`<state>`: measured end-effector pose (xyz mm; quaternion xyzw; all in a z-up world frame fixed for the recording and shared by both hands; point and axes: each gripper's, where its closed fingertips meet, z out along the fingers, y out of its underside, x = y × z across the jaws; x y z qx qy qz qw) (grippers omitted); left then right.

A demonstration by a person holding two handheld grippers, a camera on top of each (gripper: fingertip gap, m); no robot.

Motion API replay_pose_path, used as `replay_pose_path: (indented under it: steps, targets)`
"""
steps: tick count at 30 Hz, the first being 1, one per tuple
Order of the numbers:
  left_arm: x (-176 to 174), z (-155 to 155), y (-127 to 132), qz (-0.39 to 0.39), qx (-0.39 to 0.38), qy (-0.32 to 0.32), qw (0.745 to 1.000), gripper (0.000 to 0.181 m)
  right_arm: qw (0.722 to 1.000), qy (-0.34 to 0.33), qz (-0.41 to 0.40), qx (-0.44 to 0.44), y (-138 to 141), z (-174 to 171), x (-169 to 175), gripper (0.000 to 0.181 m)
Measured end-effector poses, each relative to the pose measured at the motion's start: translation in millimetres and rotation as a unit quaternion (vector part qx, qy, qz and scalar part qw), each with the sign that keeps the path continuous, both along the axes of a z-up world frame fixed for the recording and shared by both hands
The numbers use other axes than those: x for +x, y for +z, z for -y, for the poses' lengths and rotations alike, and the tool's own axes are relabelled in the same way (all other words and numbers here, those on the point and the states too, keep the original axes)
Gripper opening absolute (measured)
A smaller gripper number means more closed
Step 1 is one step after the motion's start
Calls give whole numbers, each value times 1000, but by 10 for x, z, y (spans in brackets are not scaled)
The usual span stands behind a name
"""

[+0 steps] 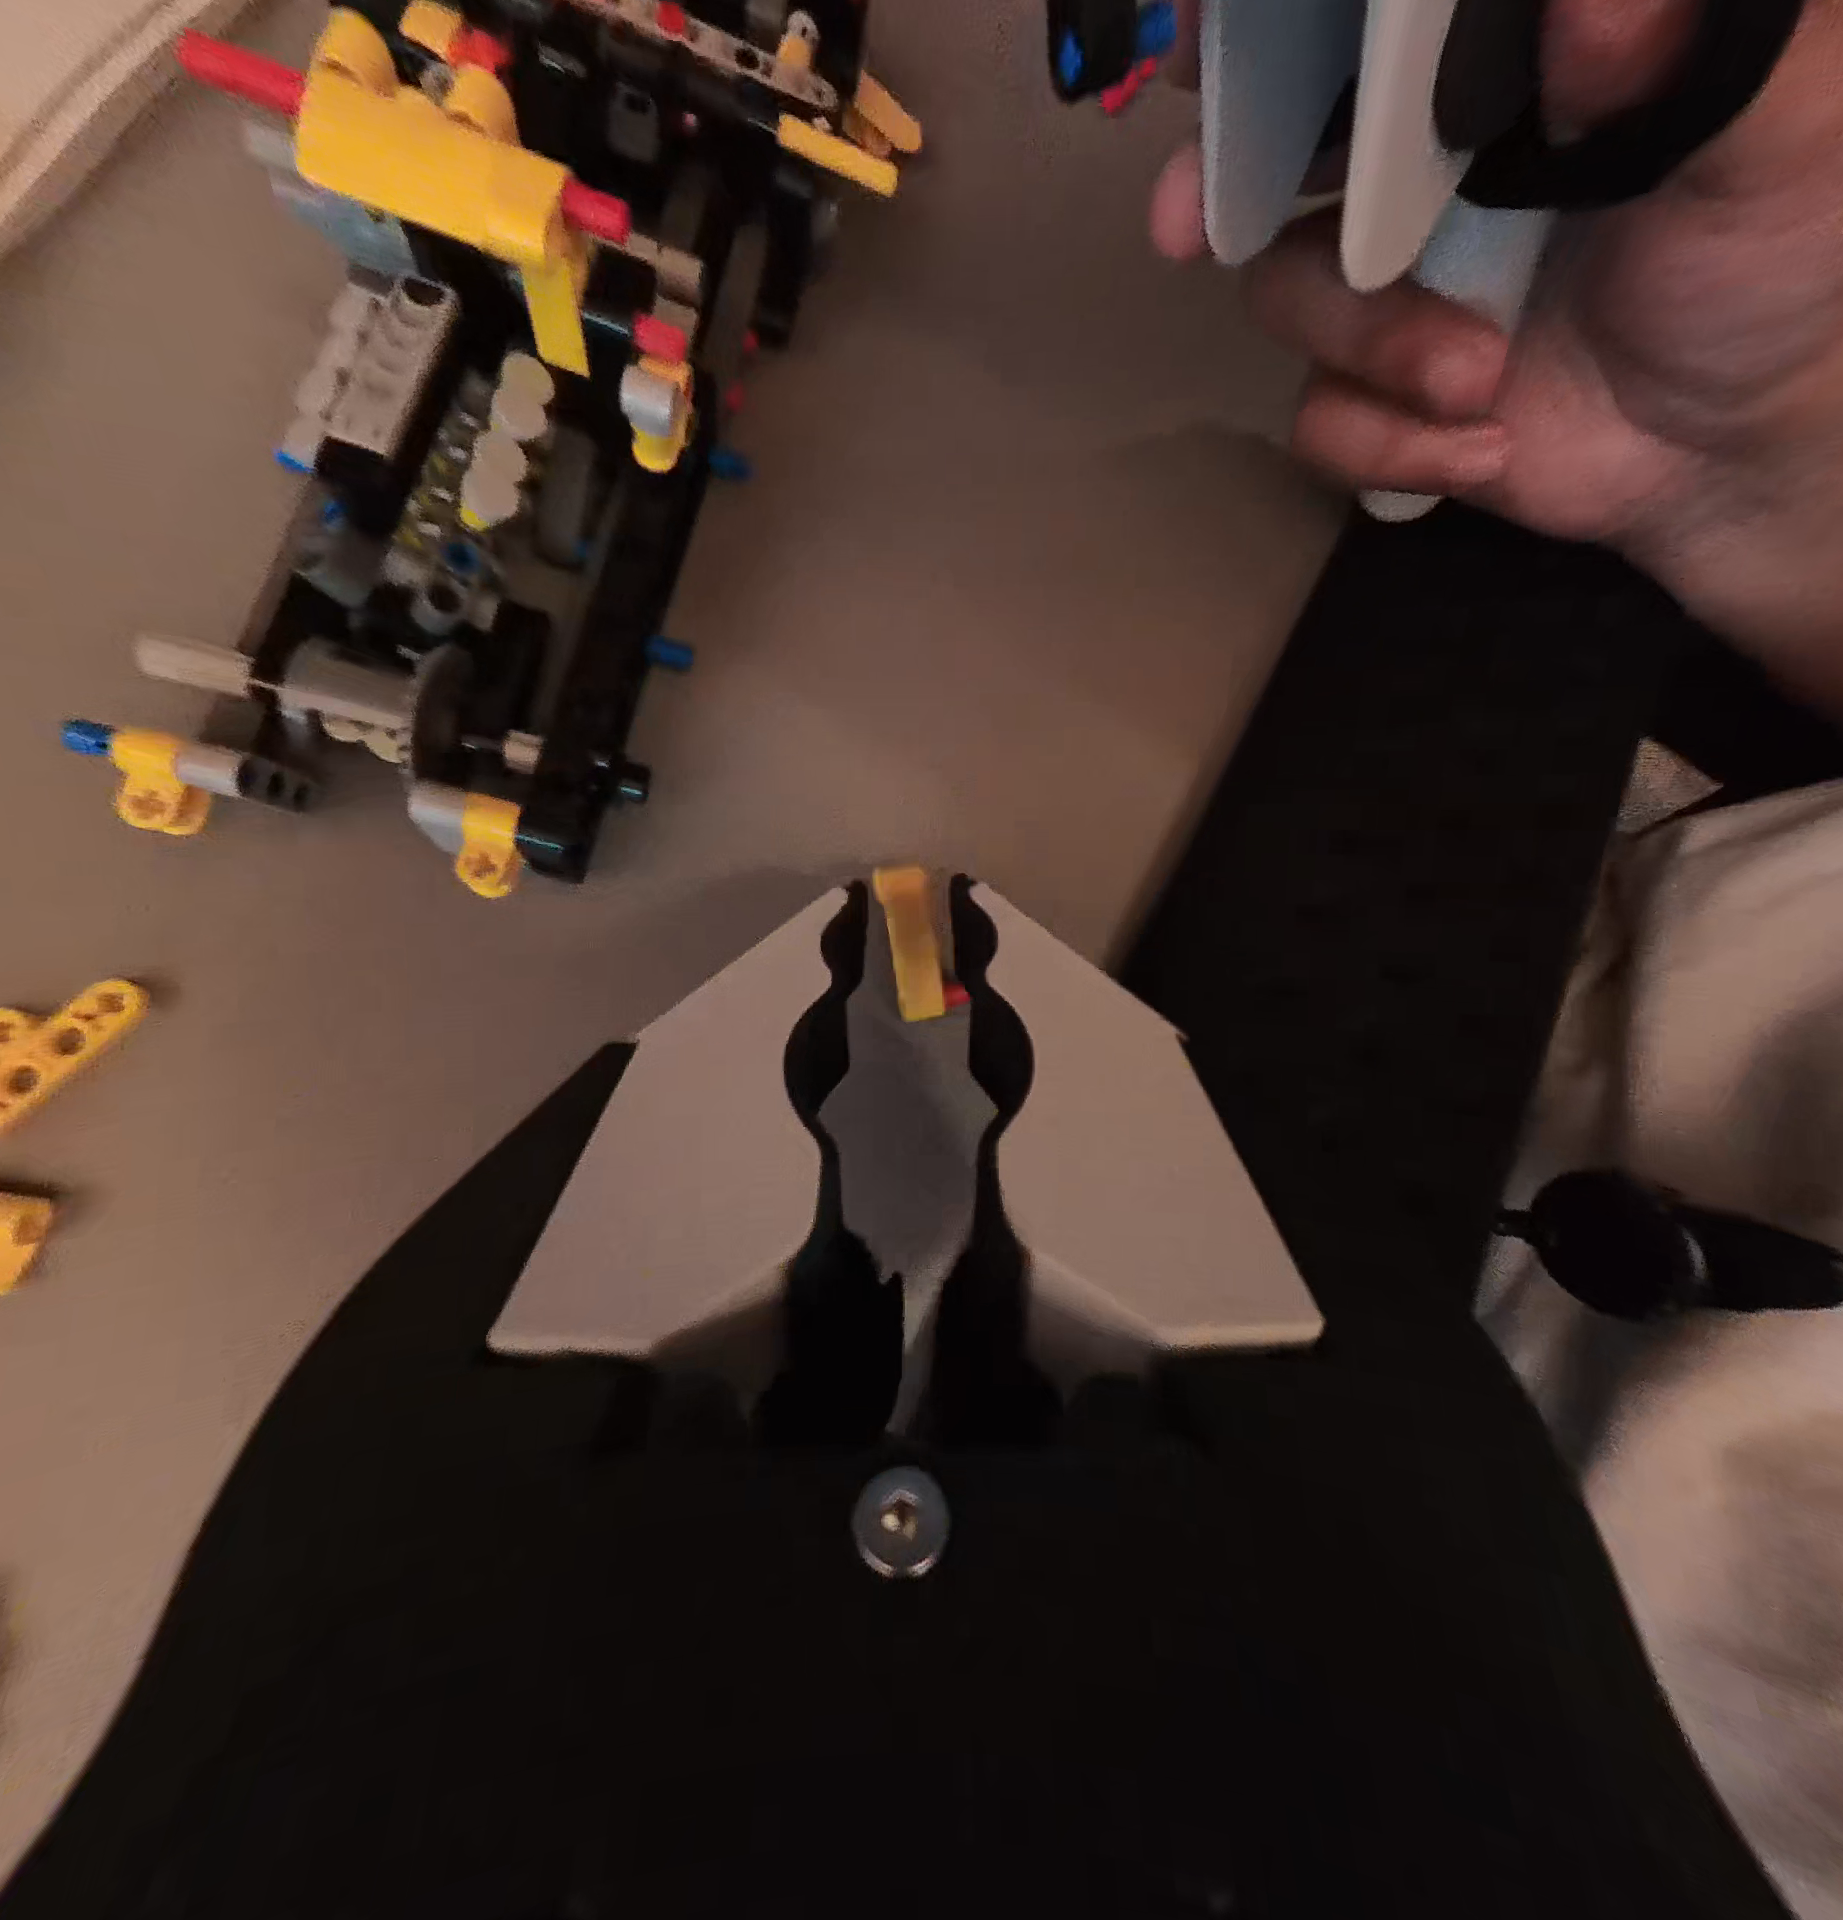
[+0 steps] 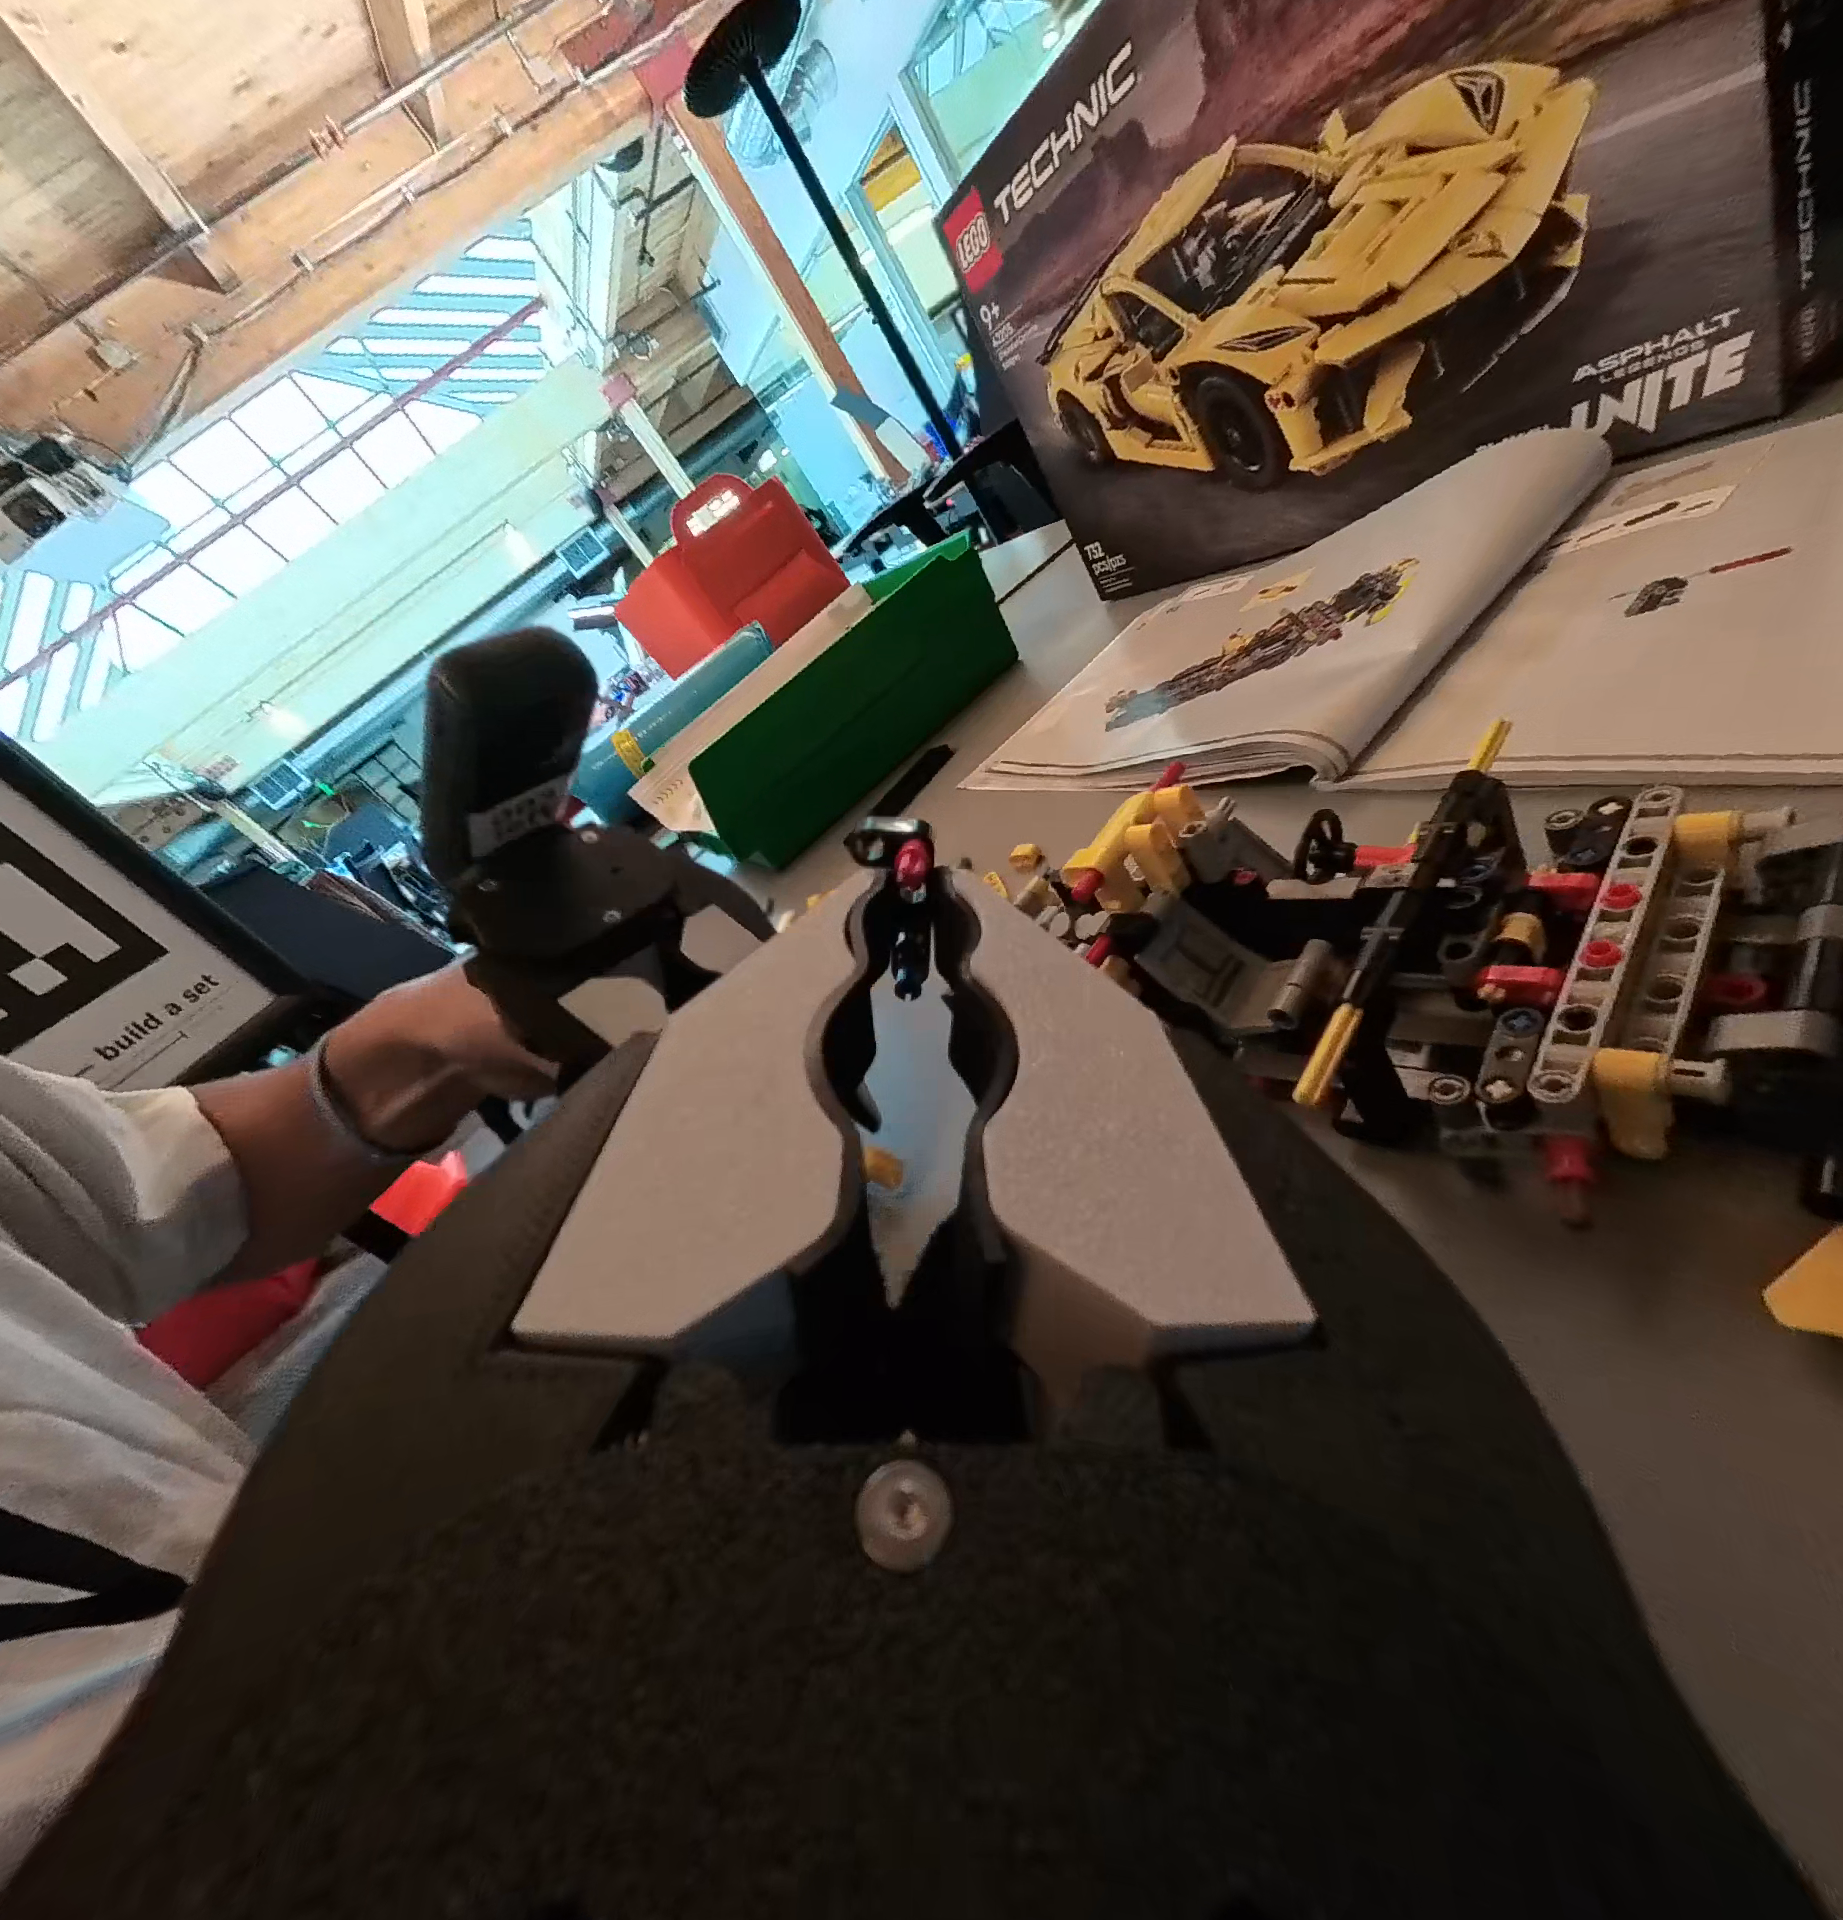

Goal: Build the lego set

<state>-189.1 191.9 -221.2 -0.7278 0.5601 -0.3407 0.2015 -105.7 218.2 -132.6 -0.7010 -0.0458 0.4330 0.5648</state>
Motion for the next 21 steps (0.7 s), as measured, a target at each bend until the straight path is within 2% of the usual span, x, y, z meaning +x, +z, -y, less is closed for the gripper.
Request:
replay_pose_path:
  steps: [2,4,8,13,17,21]
  targets:
    - [-19,36,12,9,-5,-6,1000,22,1000,-1,-18,-4,8,-7,32,6]
    - [-110,-14,42,13,23,-15,1000,25,1000,1,-28,-7,12,-6,47,6]
    - [-329,7,56,26,59,-109,992,25,999,11,-29,-7,12,2,10,6]
    - [-284,105,93,75,-8,-223,972,25,999,19,-29,-6,13,9,-21,6]
    - [-211,121,-11,45,-29,-274,960,26,999,19,-40,-8,19,8,-2,5]
    - [-198,153,-133,12,-22,-297,954,26,999,22,-35,-11,5,2,-19,6]
